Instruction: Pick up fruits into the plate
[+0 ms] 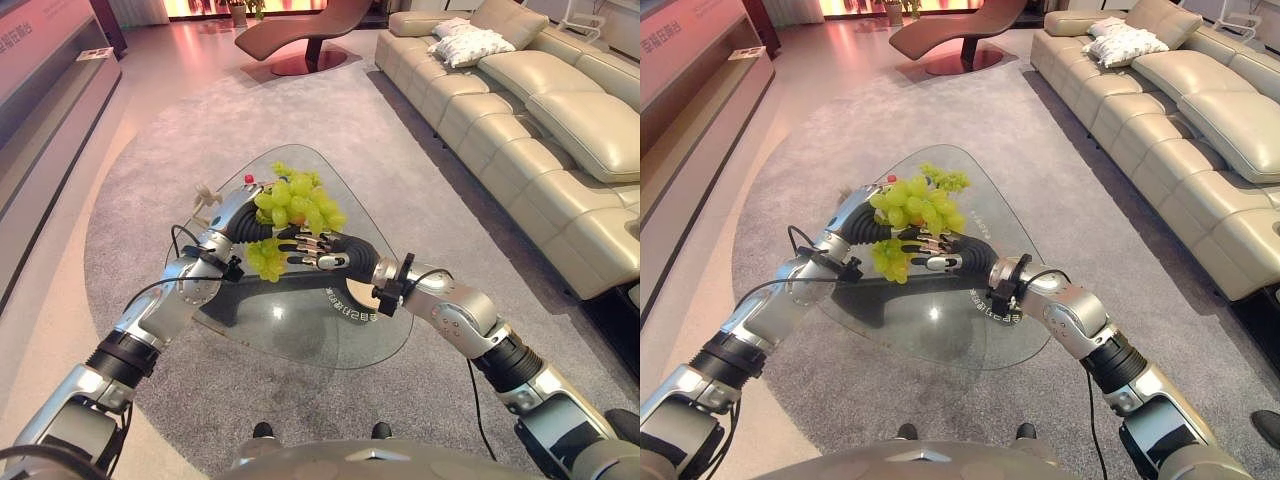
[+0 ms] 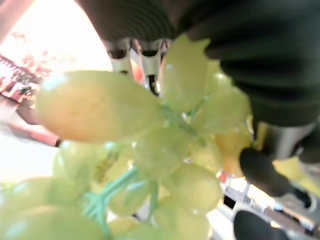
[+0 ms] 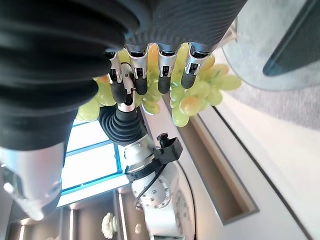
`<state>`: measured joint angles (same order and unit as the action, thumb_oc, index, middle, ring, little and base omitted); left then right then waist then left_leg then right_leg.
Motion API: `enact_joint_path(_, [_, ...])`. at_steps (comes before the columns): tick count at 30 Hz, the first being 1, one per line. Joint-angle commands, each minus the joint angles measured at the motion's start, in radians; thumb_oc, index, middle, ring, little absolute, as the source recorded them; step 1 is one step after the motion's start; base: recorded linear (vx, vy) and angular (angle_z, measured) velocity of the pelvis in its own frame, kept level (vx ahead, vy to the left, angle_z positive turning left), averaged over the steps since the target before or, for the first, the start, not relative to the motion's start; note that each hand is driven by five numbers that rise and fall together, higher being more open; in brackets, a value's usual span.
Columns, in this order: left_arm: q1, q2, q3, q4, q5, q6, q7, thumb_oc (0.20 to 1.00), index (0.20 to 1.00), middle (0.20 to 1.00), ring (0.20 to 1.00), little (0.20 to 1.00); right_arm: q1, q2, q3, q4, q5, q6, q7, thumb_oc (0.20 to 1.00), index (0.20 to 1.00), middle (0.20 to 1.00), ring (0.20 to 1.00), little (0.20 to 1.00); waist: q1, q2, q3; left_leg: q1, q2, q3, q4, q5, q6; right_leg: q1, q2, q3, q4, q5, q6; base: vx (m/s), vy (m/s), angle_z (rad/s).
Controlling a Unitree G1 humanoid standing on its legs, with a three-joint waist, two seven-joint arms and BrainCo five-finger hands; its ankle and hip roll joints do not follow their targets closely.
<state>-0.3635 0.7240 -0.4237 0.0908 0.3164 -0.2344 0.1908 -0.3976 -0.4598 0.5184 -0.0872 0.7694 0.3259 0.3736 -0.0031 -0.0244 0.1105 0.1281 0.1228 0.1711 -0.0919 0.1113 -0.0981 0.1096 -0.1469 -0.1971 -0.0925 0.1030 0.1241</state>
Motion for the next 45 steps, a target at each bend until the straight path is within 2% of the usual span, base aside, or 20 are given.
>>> enact_joint_path(1, [-0.119,0.056,-0.007,-0.015,-0.024,0.025,-0.001,0.2,0.2,0.2,0.2,0.2,-0.095,-0.037,-0.047,-0.104,-0.083,-0.152,-0.067,1.0,1.0,1.0,1.0,1.0,0.001,0.004,-0.032,0.004,0.003,-0.01,0.045,-0.151,-0.005,0.039,-0.028,-0.041,0.053,-0.125,0.022,0.0,0.0,0.0])
enact_joint_path(7, [-0.081,0.027,0.059,-0.042,-0.124,0.063,-0.026,0.2,0.2,0.2,0.2,0.2,-0.096,-0.066,-0.092,-0.123,-0.267,-0.232,-0.108,1.0,1.0,1.0,1.0,1.0,0.0,0.01,-0.031,0.002,0.0,-0.014,0.043,-0.15,-0.003,0.038,-0.029,-0.036,0.05,-0.123,0.022,-0.01,0.027,-0.08])
enact_joint_path(14, [-0.026,-0.017,0.158,-0.067,-0.263,0.104,-0.02,0.2,0.2,0.2,0.2,0.2,-0.06,-0.094,-0.162,-0.164,-0.326,-0.245,-0.115,1.0,1.0,1.0,1.0,1.0,-0.002,0.01,-0.033,-0.002,-0.001,-0.021,0.043,-0.152,-0.003,0.036,-0.027,-0.034,0.054,-0.128,0.021,0.0,0.0,0.0])
enact_joint_path(18, [-0.004,-0.052,0.218,-0.108,-0.401,0.113,-0.054,0.2,0.2,0.2,0.2,0.2,-0.024,-0.111,-0.212,-0.17,-0.284,-0.238,-0.107,1.0,1.0,1.0,1.0,1.0,-0.002,0.008,-0.036,-0.007,-0.003,-0.026,0.042,-0.151,-0.003,0.033,-0.026,-0.037,0.053,-0.128,0.022,0.0,0.0,0.0])
enact_joint_path(24, [-0.004,-0.093,0.236,-0.159,-0.62,0.091,-0.15,0.2,0.2,0.2,0.2,0.2,-0.002,-0.091,-0.24,-0.161,-0.069,-0.216,-0.033,1.0,1.0,1.0,1.0,1.0,-0.001,0.006,-0.036,-0.01,0.001,-0.025,0.047,-0.154,-0.004,0.03,-0.028,-0.045,0.056,-0.128,0.021,0.0,0.0,0.0])
enact_joint_path(26, [-0.001,-0.109,0.239,-0.172,-0.689,0.078,-0.182,0.2,0.2,0.2,0.2,0.2,0.009,-0.076,-0.26,-0.134,-0.006,-0.228,-0.037,1.0,1.0,1.0,1.0,1.0,-0.001,0.007,-0.037,-0.008,0.003,-0.022,0.047,-0.156,-0.005,0.032,-0.029,-0.049,0.057,-0.13,0.021,0.0,-0.004,0.02])
enact_joint_path(27, [0.002,-0.126,0.245,-0.194,-0.77,0.079,-0.221,0.2,0.2,0.2,0.2,0.2,0.026,-0.052,-0.292,-0.091,0.019,-0.251,-0.052,1.0,1.0,1.0,1.0,1.0,-0.001,0.007,-0.041,-0.006,0.005,-0.02,0.046,-0.157,-0.004,0.035,-0.03,-0.052,0.057,-0.13,0.022,0.01,-0.008,0.06])
enact_joint_path(29, [0.006,-0.135,0.25,-0.211,-0.817,0.076,-0.245,0.2,0.2,0.2,0.2,0.2,0.038,-0.043,-0.312,-0.075,0.024,-0.257,-0.065,1.0,1.0,1.0,1.0,1.0,-0.002,0.008,-0.044,-0.005,0.006,-0.019,0.045,-0.156,-0.004,0.035,-0.031,-0.054,0.057,-0.13,0.023,0.0,-0.006,0.06])
enact_joint_path(31, [0.012,-0.149,0.261,-0.253,-0.925,0.074,-0.289,0.2,0.2,0.2,0.2,0.2,0.072,-0.027,-0.35,-0.061,0.046,-0.257,-0.079,1.0,1.0,1.0,1.0,1.0,-0.004,0.009,-0.045,-0.006,0.006,-0.018,0.043,-0.156,-0.004,0.033,-0.032,-0.056,0.058,-0.128,0.024,-0.01,-0.004,0.09])
enact_joint_path(35, [0.01,-0.175,0.255,-0.306,-1.051,0.046,-0.372,0.2,0.2,0.2,0.2,0.2,0.106,0.011,-0.367,-0.027,0.116,-0.21,-0.067,1.0,1.0,1.0,1.0,1.0,-0.008,0.01,-0.045,-0.004,0.005,-0.017,0.04,-0.155,-0.002,0.031,-0.033,-0.055,0.057,-0.126,0.023,-0.01,-0.002,0.03])
enact_joint_path(37, [-0.009,-0.185,0.23,-0.323,-1.053,0.016,-0.403,0.2,0.2,0.2,0.2,0.2,0.11,0.03,-0.344,0.002,0.142,-0.175,-0.061,1.0,1.0,1.0,1.0,1.0,-0.01,0.01,-0.044,-0.001,0.004,-0.016,0.038,-0.156,-0.001,0.032,-0.033,-0.055,0.055,-0.125,0.022,0.0,0.0,0.0])
enact_joint_path(45, [-0.062,-0.17,0.173,-0.352,-1.071,0.0,-0.434,0.2,0.2,0.2,0.2,0.2,0.105,0.041,-0.262,0.075,0.216,-0.061,-0.076,1.0,1.0,1.0,1.0,1.0,-0.011,0.006,-0.049,0.005,0.003,-0.018,0.034,-0.153,-0.001,0.036,-0.033,-0.049,0.052,-0.121,0.021,0.0,-0.001,0.01])
